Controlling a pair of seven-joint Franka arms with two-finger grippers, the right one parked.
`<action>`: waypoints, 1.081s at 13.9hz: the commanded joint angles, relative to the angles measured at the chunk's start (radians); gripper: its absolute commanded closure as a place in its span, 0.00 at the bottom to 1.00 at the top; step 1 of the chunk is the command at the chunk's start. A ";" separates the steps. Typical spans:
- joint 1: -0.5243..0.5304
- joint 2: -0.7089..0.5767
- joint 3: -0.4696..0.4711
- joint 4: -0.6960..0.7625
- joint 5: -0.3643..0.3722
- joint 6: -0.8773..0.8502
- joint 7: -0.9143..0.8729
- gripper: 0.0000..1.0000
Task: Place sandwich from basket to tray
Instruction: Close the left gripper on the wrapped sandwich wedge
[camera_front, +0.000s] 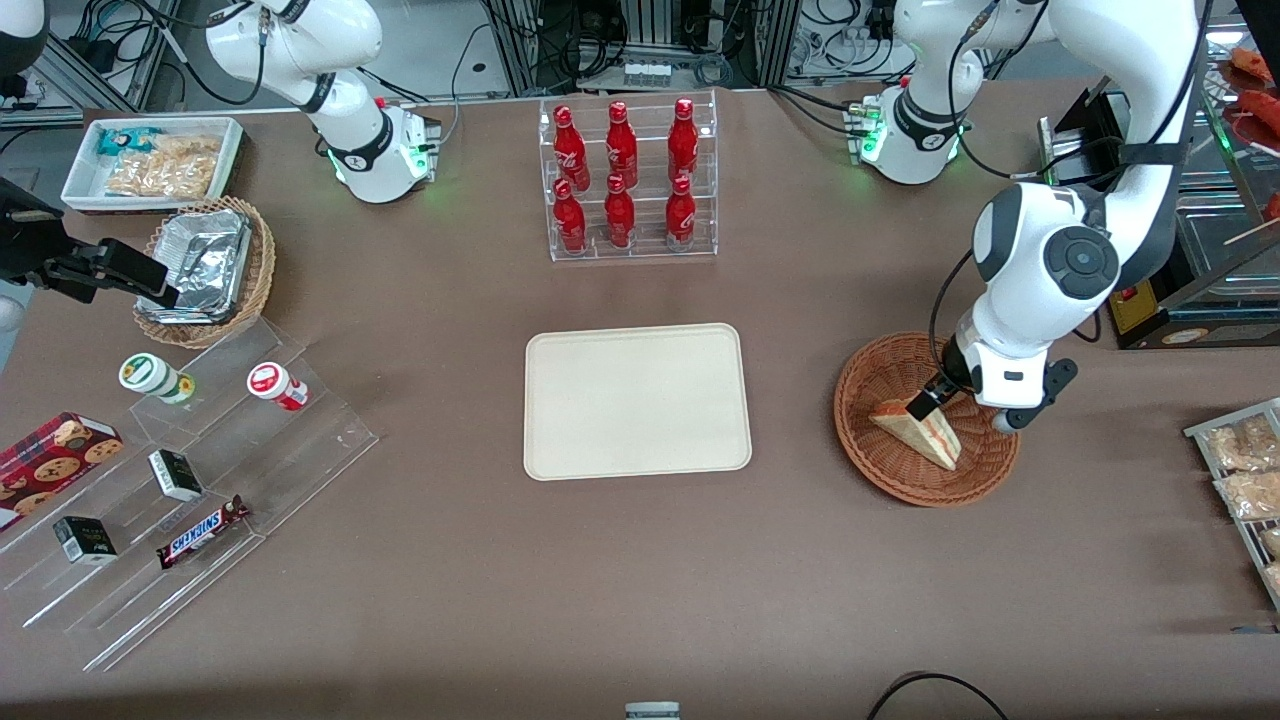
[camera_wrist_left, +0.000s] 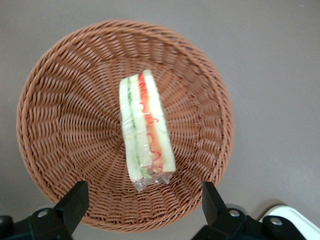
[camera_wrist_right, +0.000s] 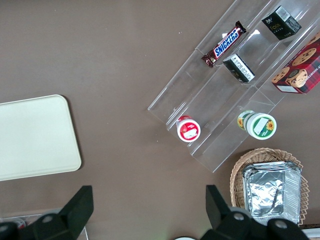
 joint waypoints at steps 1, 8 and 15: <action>-0.001 0.025 0.002 -0.017 0.013 0.022 -0.106 0.00; 0.006 0.097 0.005 -0.002 0.004 0.105 -0.120 0.00; 0.005 0.179 0.007 0.015 0.006 0.167 -0.111 0.46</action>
